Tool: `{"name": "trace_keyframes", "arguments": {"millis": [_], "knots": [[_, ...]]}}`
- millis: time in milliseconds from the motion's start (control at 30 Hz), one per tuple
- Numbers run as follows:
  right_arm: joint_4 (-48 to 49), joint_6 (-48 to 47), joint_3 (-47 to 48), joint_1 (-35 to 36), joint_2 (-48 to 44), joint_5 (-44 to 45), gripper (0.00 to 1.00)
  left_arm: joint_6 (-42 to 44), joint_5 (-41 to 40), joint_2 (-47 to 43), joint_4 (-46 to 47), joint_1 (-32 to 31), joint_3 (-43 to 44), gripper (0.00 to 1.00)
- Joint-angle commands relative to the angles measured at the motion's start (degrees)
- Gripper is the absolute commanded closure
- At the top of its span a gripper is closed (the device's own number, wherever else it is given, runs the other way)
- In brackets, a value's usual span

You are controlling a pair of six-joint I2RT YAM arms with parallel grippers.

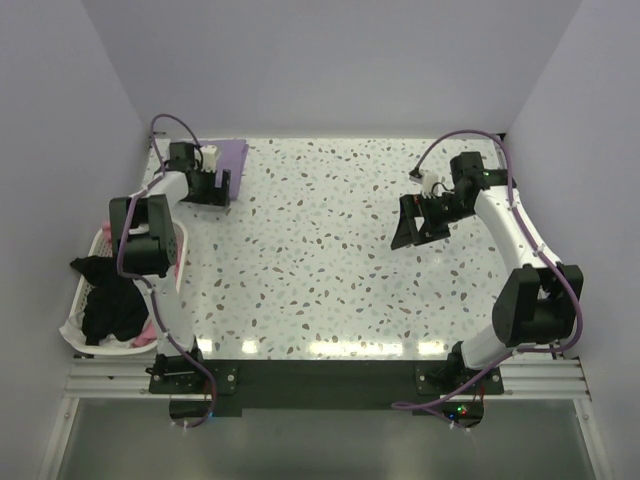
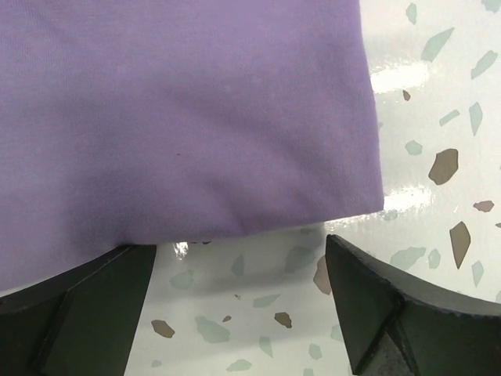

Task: Fold and stack the t-shirts
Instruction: Neatly place the folded tshirt to the corner, then reset both grippers

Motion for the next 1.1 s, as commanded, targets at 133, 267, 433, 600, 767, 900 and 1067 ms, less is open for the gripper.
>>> {"name": "trace_keyframes", "arguments": {"millis": [133, 267, 433, 600, 767, 900, 1067], "knots": [[-1.7, -1.2, 7.1, -0.3, 0.3, -1.0, 0.01, 4.8, 2.3, -17.4, 1.8, -2.9, -10.5, 0.0], [-1.8, -0.8, 10.3, -0.3, -0.9, -0.7, 0.01, 5.6, 2.6, -27.6, -0.4, -5.4, -12.0, 0.0], [0.4, 0.4, 8.8, -0.3, -5.5, 1.6, 0.01, 8.8, 8.1, -36.1, -8.4, -11.2, -10.1, 0.0], [2.9, -0.1, 2.0, -0.3, -12.7, 8.6, 0.02, 5.7, 7.6, -44.9, -10.6, -11.7, -11.7, 0.0], [3.3, -1.0, -5.5, -0.3, -18.1, 11.4, 0.01, 4.8, 7.8, -56.4, -11.7, -11.7, -19.6, 0.0], [5.3, -1.0, -11.3, -0.3, -21.5, 13.2, 0.01, 2.3, 11.4, -61.4, -12.7, -11.7, -25.0, 0.0], [6.0, -0.3, -13.1, -0.3, -25.5, 13.1, 0.01, -0.8, 13.1, -66.4, -12.2, -11.7, -29.4, 0.0]]}}
